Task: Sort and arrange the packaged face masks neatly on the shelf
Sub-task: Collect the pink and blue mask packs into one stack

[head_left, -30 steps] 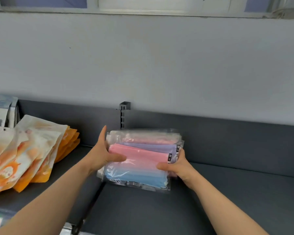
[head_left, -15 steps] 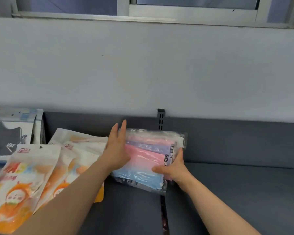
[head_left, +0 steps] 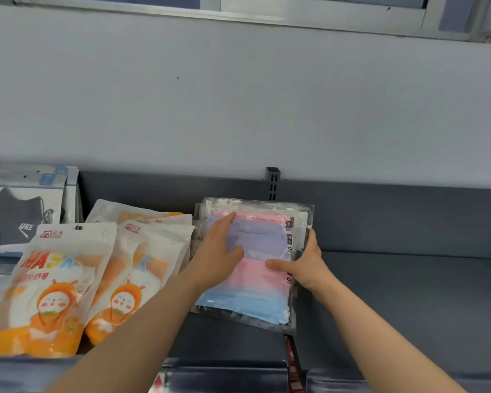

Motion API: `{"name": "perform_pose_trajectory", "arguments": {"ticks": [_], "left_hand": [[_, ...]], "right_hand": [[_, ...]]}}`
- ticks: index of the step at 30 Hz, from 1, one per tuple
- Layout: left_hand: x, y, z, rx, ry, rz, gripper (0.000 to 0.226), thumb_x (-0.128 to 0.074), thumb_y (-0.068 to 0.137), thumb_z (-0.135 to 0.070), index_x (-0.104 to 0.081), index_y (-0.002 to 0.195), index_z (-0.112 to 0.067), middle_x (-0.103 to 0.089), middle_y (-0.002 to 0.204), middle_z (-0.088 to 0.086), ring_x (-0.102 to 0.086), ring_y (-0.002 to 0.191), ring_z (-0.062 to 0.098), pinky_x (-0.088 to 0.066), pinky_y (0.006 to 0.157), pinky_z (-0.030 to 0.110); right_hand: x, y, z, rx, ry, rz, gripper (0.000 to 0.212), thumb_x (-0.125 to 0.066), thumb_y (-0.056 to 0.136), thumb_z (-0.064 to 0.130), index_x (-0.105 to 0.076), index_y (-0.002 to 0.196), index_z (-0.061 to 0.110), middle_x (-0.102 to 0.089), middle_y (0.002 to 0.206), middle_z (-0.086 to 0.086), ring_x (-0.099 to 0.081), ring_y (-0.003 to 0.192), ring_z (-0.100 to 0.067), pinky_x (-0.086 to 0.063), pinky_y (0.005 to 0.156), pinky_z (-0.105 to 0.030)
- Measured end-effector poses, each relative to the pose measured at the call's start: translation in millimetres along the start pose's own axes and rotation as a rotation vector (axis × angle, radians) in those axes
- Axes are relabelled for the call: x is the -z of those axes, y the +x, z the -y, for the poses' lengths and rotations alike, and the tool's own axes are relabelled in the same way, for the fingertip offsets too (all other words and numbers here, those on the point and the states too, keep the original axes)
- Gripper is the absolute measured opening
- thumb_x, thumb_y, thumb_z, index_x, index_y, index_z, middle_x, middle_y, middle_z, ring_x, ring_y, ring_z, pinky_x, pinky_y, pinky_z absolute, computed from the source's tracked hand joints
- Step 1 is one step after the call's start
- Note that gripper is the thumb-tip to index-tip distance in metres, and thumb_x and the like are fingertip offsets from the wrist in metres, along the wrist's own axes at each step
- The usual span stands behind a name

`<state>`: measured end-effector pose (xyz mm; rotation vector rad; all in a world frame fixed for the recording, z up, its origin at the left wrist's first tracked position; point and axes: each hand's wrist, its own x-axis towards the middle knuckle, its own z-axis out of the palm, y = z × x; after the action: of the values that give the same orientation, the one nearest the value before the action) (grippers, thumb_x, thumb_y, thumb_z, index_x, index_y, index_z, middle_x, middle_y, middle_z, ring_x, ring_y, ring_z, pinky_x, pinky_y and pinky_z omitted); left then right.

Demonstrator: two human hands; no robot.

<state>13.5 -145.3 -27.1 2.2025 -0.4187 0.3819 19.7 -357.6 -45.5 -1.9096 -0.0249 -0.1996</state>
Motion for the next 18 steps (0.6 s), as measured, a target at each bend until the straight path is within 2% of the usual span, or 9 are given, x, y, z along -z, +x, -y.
{"name": "perform_pose_trajectory", "arguments": {"ticks": [4, 7, 9, 12, 15, 18], "left_hand": [[7.9, -38.1, -8.1, 0.028, -0.032, -0.075, 0.06, -0.056, 0.096, -0.02, -0.031, 0.15, -0.03, -0.04, 0.149, -0.016, -0.037, 0.13, -0.001, -0.029, 0.102, 0.018], [14.2, -72.1, -10.3, 0.035, -0.089, -0.119, 0.048, -0.055, 0.097, -0.023, -0.041, 0.139, -0.042, -0.048, 0.136, -0.026, -0.044, 0.122, -0.009, -0.034, 0.103, 0.018], [18.5, -95.2, -9.6, 0.042, -0.099, -0.144, 0.044, -0.056, 0.096, -0.024, -0.044, 0.128, -0.051, -0.051, 0.128, -0.034, -0.048, 0.117, -0.014, -0.035, 0.097, 0.009], [27.0, -127.8, -3.1, 0.095, -0.136, -0.195, 0.042, -0.059, 0.095, -0.022, -0.051, 0.127, -0.048, -0.058, 0.121, -0.031, -0.05, 0.113, -0.016, -0.04, 0.087, 0.0], [41.2, -154.5, 5.9, 0.155, -0.145, -0.234, 0.041, -0.06, 0.095, -0.02, -0.054, 0.13, -0.039, -0.061, 0.12, -0.027, -0.053, 0.11, -0.015, -0.043, 0.083, 0.002], [60.3, -170.6, 13.1, 0.191, -0.15, -0.272, 0.039, -0.061, 0.095, -0.017, -0.055, 0.128, -0.038, -0.062, 0.118, -0.023, -0.055, 0.11, -0.011, -0.046, 0.083, 0.007]], "right_hand": [[1.8, -28.4, 11.4, 0.053, -0.03, -0.071, 0.13, -0.088, 0.063, 0.042, 0.004, 0.154, 0.025, 0.0, 0.162, 0.005, -0.008, 0.148, -0.02, -0.02, 0.118, -0.047], [-3.0, -58.3, 18.5, 0.122, -0.055, -0.063, 0.111, -0.081, 0.072, 0.043, -0.007, 0.153, 0.029, -0.005, 0.16, 0.013, -0.012, 0.147, -0.015, -0.023, 0.117, -0.044], [-11.2, -76.8, 20.5, 0.153, -0.068, -0.009, 0.097, -0.076, 0.077, 0.045, -0.014, 0.151, 0.033, -0.011, 0.158, 0.017, -0.017, 0.144, -0.011, -0.025, 0.114, -0.037], [-33.2, -100.4, 22.5, 0.178, -0.129, 0.079, 0.085, -0.069, 0.083, 0.047, -0.019, 0.15, 0.035, -0.013, 0.157, 0.02, -0.018, 0.143, -0.007, -0.023, 0.112, -0.031], [-60.0, -119.3, 27.4, 0.184, -0.138, 0.128, 0.079, -0.067, 0.085, 0.046, -0.022, 0.15, 0.033, -0.021, 0.154, 0.018, -0.021, 0.139, -0.003, -0.022, 0.107, -0.023], [-81.1, -132.5, 33.9, 0.157, -0.125, 0.181, 0.077, -0.066, 0.086, 0.045, -0.023, 0.148, 0.034, -0.024, 0.153, 0.018, -0.023, 0.137, -0.003, -0.024, 0.104, -0.022]]}}
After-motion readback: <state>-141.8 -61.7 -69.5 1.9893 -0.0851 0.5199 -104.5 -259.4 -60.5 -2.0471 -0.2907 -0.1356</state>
